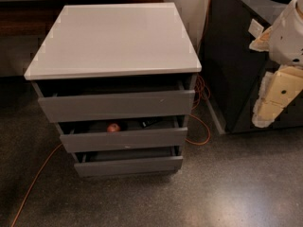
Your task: Pick rxbar blueberry from middle drawer and place on counter
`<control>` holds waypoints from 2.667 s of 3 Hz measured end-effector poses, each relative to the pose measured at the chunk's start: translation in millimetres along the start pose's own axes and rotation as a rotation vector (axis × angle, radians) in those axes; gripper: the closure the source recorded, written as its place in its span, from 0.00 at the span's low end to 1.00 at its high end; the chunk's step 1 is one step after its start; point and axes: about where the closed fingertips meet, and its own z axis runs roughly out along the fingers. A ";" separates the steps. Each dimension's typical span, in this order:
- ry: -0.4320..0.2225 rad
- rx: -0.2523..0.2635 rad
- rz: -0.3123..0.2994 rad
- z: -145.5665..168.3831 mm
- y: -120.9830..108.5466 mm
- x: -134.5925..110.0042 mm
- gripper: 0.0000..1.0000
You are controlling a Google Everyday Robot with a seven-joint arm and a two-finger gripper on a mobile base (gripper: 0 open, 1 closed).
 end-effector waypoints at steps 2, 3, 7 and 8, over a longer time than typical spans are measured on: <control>-0.029 -0.045 -0.008 22.5 4.0 -9.7 0.00; -0.061 -0.046 -0.064 59.4 21.9 -28.7 0.00; -0.227 0.015 -0.144 224.4 51.8 -98.7 0.00; -0.273 0.061 -0.160 309.3 40.4 -112.7 0.00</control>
Offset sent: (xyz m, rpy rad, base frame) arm 0.0091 0.0248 -0.0446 0.0676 0.0886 0.0487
